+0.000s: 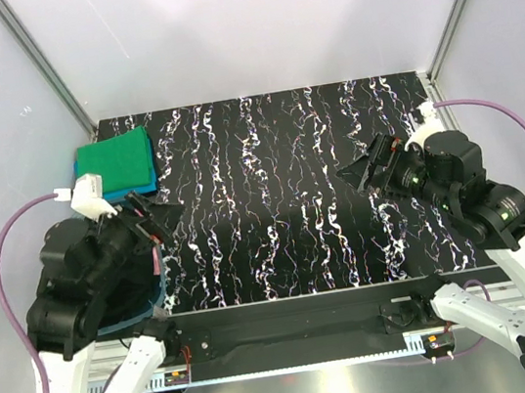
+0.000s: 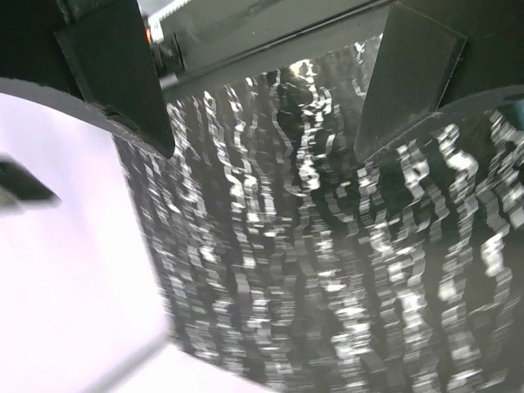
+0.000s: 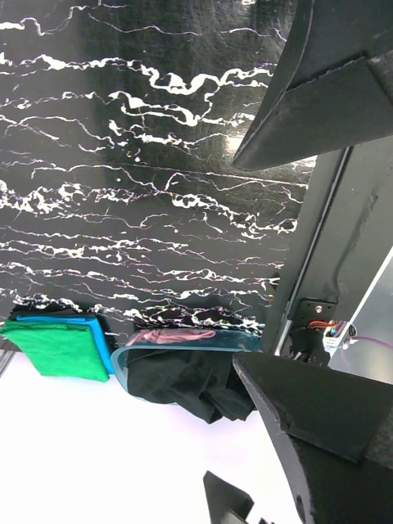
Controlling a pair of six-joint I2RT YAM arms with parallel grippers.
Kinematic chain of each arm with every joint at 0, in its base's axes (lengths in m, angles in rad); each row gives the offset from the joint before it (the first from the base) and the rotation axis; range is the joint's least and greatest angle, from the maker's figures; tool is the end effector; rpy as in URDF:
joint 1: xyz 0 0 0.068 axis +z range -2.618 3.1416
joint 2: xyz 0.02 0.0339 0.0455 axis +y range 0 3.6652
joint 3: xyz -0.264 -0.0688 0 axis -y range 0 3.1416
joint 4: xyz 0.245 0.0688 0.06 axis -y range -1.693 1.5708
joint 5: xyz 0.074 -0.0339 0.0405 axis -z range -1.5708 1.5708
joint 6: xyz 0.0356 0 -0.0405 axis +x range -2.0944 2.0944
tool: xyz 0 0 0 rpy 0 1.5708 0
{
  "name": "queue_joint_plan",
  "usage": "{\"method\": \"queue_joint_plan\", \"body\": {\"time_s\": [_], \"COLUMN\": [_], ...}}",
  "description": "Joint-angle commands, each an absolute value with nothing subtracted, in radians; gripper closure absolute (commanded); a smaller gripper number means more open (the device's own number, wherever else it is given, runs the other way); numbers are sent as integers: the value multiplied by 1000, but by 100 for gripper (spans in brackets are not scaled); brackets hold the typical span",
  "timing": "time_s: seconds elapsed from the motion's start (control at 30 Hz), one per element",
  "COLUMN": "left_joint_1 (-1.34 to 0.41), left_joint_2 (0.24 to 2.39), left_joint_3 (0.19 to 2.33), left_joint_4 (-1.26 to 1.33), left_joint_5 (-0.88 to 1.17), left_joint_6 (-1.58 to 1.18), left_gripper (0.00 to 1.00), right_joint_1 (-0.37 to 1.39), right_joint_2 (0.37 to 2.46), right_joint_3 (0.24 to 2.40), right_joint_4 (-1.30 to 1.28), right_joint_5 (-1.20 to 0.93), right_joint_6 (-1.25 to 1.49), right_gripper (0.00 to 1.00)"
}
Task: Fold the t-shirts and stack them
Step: Grab the tshirt from the pile, then move the tshirt to the center of the board
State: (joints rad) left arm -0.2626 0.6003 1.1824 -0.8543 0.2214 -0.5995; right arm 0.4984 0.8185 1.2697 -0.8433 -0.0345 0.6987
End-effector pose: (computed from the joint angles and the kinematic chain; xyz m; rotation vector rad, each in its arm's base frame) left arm 0.0738 -0.0279 0.4182 -0.1611 1.9068 -0.7974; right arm 0.1182 0.0657 0.4252 0.1818 2.0463 0.8031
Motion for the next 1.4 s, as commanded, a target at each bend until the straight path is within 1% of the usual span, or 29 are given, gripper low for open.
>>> {"method": "queue_joint_plan", "body": {"time_s": [0.0, 0.03, 0.07, 0.1, 0.2, 0.3, 0.37, 0.4, 0.5, 0.53, 0.7, 0.77, 0.8, 0.83, 0.87, 0.9, 0.93, 0.97, 1.0, 1.03, 1.07, 1.1, 1.17, 1.2, 1.23, 1.27, 1.3, 1.33, 1.37], "left_joint_1": [-258, -258, -258, -256, -239, -181, -111, -39, 89, 138, 215, 216, 218, 216, 218, 216, 219, 218, 218, 215, 213, 201, 178, 143, 114, 82, 5, -67, -128], "left_joint_2": [681, 696, 710, 721, 744, 756, 778, 790, 844, 851, 935, 960, 992, 1014, 1031, 1051, 1051, 1048, 1037, 999, 971, 945, 904, 910, 935, 1009, 1061, 1106, 1174], "left_joint_3": [1198, 1207, 1221, 1226, 1241, 1235, 1200, 1165, 1121, 1076, 916, 835, 818, 810, 811, 818, 827, 874, 911, 954, 1053, 1099, 1202, 1327, 1401, 1476, 1576, 1729, 1794], "left_joint_4": [-948, -995, -1011, -1028, -1113, -1186, -1174, -1169, -1161, -1125, -939, -801, -766, -747, -741, -736, -741, -752, -765, -778, -764, -735, -571, -517, -440, -416, -405, -408, -405], "left_joint_5": [3, -121, -177, -287, -487, -613, -617, -573, -485, -476, -376, -347, -313, -295, -276, -241, -227, -218, -197, -171, -135, -51, 45, 139, 181, 224, 306, 327, 339], "left_joint_6": [-687, -707, -750, -780, -922, -989, -967, -956, -951, -953, -962, -957, -957, -966, -963, -956, -947, -945, -939, -921, -913, -905, -920, -933, -958, -962, -962, -951, -951], "left_gripper": [1, 1, 1, 1, 3, 5, 5, 5, 5, 5, 5, 6, 10, 18, 28, 42, 78, 92, 100, 100, 100, 100, 100, 100, 100, 100, 100, 100, 100], "right_joint_1": [506, 506, 506, 506, 508, 506, 506, 506, 506, 506, 506, 506, 506, 506, 508, 508, 506, 506, 506, 508, 508, 506, 506, 506, 506, 506, 506, 506, 506], "right_joint_2": [811, 815, 816, 819, 819, 816, 815, 813, 811, 810, 798, 790, 792, 790, 788, 788, 788, 788, 788, 787, 787, 787, 790, 795, 796, 796, 798, 795, 793], "right_joint_3": [1253, 1247, 1240, 1235, 1209, 1190, 1177, 1172, 1161, 1158, 1138, 1131, 1131, 1131, 1135, 1137, 1141, 1150, 1155, 1163, 1167, 1173, 1198, 1206, 1216, 1219, 1220, 1221, 1226], "right_joint_4": [-824, -821, -819, -816, -796, -784, -778, -772, -750, -743, -712, -701, -700, -699, -698, -698, -699, -704, -707, -712, -715, -721, -762, -771, -770, -762, -752, -740, -736], "right_joint_5": [-6, -6, -6, -6, -31, -60, -72, -81, -129, -156, -187, -202, -206, -218, -222, -229, -229, -227, -215, -207, -201, -171, -115, -82, -78, -80, -89, -89, -87], "right_joint_6": [726, 732, 736, 742, 750, 750, 750, 746, 729, 723, 713, 716, 716, 718, 719, 718, 716, 713, 710, 712, 713, 716, 741, 770, 781, 798, 801, 804, 813], "right_gripper": [0, 0, 0, 0, 0, 0, 1, 0, 0, 0, 0, 1, 0, 0, 0, 0, 0, 0, 0, 0, 0, 0, 0, 0, 1, 0, 0, 0, 0]}}
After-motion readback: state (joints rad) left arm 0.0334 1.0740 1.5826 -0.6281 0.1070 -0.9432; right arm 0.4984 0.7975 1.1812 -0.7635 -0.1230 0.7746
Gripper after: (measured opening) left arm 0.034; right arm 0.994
